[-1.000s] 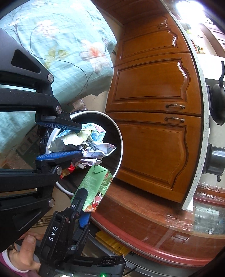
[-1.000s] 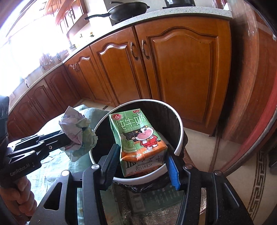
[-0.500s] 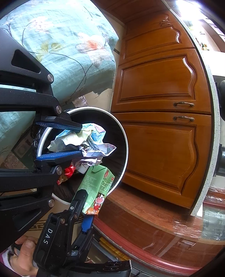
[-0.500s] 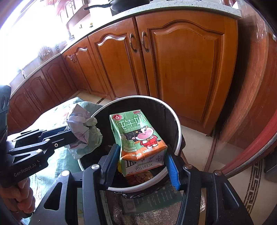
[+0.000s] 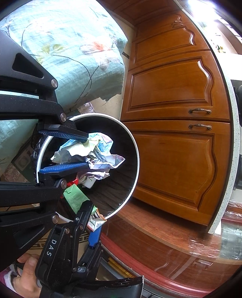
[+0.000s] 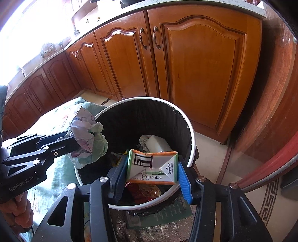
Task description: Collect trash
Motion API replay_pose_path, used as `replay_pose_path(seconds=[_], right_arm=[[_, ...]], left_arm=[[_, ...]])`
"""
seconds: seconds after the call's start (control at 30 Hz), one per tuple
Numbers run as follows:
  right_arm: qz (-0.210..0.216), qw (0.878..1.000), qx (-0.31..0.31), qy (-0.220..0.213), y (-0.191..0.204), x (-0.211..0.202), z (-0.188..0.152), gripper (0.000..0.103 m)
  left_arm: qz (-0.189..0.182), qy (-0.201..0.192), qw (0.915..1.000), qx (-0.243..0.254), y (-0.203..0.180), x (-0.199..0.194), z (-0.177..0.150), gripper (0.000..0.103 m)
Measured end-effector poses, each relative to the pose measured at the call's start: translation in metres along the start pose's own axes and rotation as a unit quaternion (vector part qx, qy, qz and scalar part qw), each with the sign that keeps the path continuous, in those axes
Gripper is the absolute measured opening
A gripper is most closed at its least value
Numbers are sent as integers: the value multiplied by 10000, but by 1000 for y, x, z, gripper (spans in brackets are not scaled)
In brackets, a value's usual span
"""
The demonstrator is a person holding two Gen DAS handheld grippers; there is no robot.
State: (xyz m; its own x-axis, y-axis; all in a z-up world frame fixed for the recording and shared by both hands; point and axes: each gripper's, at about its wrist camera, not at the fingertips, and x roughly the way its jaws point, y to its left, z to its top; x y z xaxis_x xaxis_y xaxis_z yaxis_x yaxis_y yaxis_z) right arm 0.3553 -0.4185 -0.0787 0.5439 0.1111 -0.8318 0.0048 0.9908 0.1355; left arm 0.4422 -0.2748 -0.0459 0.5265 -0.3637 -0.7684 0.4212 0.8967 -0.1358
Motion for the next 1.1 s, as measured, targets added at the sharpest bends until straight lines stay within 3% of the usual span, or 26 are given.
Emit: replay_pose_path(seconds=[0.13, 0.2, 0.27, 0.3, 0.37, 0.43, 0.67, 0.9, 1.1], right_arm=[[-51, 10000, -55, 40, 1, 3, 1, 49], [-18, 10000, -30, 25, 1, 3, 2, 49], [20, 10000, 24, 0, 1, 2, 3, 50], [60, 9999, 92, -32, -1, 0, 3, 50], [99, 9997, 185, -101, -3, -5, 0, 51], [137, 9993, 280, -193, -5, -11, -2, 60], [370, 9955, 525, -694, -1, -41, -9, 74], [643, 9855, 909, -1279, 14, -77, -33, 90], [667, 9776, 1059, -1695, 41, -103, -66, 97]], left_arm=[[-21, 42, 10000, -15, -2, 3, 2, 24], [-11, 47, 10000, -21, -2, 1, 2, 33], [26, 18, 10000, -68, 0, -2, 2, 54], [44, -58, 9999, -95, 1, -6, 1, 56], [75, -114, 9998, -110, 3, -12, -2, 57], [83, -144, 9997, -199, 9, -18, -6, 59], [11, -324, 9976, -620, 34, -49, -33, 61], [-177, -710, 9913, -1097, 52, -99, -77, 65], [-157, -1096, 9854, -1290, 59, -140, -116, 73]])
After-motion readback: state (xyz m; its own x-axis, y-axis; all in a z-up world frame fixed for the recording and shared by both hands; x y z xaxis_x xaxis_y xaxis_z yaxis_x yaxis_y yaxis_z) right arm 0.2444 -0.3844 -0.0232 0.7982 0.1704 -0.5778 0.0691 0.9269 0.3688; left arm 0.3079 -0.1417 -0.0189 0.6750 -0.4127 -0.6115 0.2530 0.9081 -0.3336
